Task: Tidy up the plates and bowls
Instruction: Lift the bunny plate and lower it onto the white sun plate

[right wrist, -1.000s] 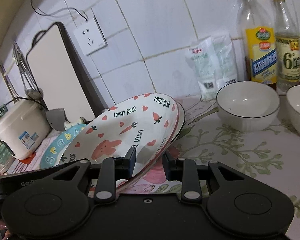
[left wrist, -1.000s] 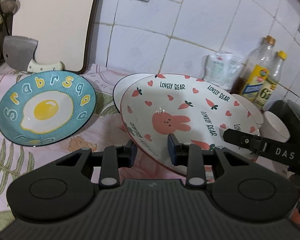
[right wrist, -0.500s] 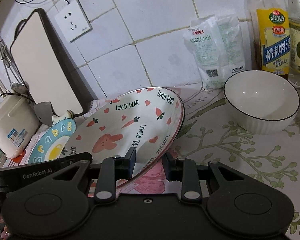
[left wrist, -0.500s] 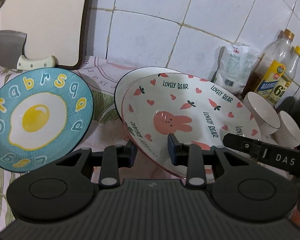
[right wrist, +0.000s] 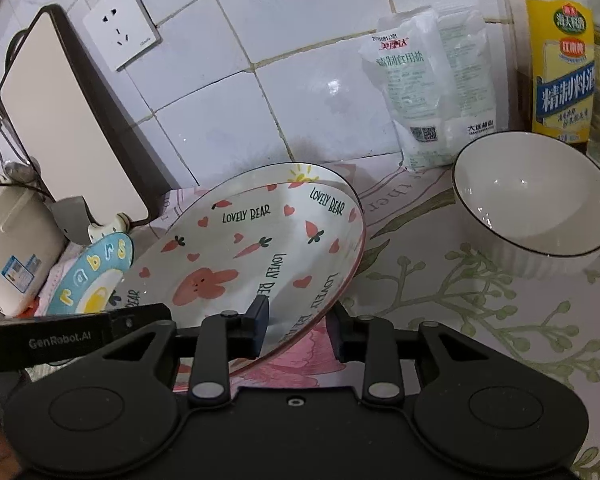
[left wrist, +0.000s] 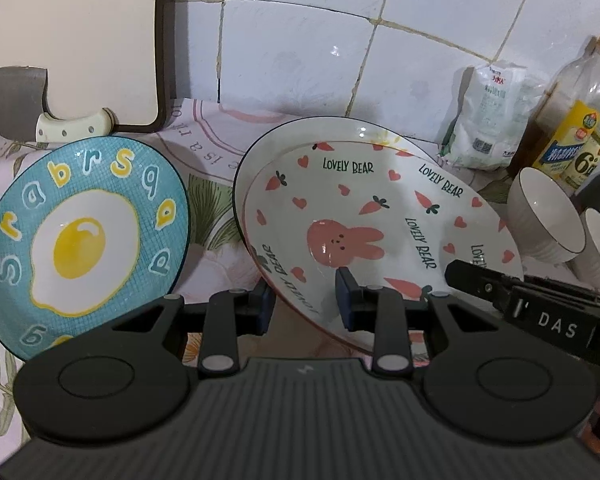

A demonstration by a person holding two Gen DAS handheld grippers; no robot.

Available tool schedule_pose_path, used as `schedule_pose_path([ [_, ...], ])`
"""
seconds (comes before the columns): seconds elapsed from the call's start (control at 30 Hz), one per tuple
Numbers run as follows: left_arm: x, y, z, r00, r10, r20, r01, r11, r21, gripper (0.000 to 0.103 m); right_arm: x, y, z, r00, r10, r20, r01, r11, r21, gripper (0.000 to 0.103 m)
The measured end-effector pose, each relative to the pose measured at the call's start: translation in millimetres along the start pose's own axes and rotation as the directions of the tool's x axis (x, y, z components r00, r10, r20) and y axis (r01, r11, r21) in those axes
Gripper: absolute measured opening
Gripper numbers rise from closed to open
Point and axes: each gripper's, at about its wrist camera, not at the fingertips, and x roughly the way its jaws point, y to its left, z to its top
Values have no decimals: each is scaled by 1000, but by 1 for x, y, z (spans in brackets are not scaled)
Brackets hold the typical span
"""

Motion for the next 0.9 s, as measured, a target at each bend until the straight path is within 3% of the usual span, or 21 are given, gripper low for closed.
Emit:
schedule_pose_path([
  [0.33, -14, -1, -15, 999, -8, 54, 7, 1000, 7, 31, 0, 4, -4, 998, -33, 54, 38, 994, -97, 39],
  [0.7, -15, -3, -19, 996, 7, 89, -8, 1000, 12, 27, 15, 8, 0, 988, -122, 98, 137, 976, -169, 40],
  [0.9, -38, -2, -28, 988, 48, 149, -56, 997, 45, 34, 21, 9, 4, 989, -124, 78, 137, 972, -190, 45],
])
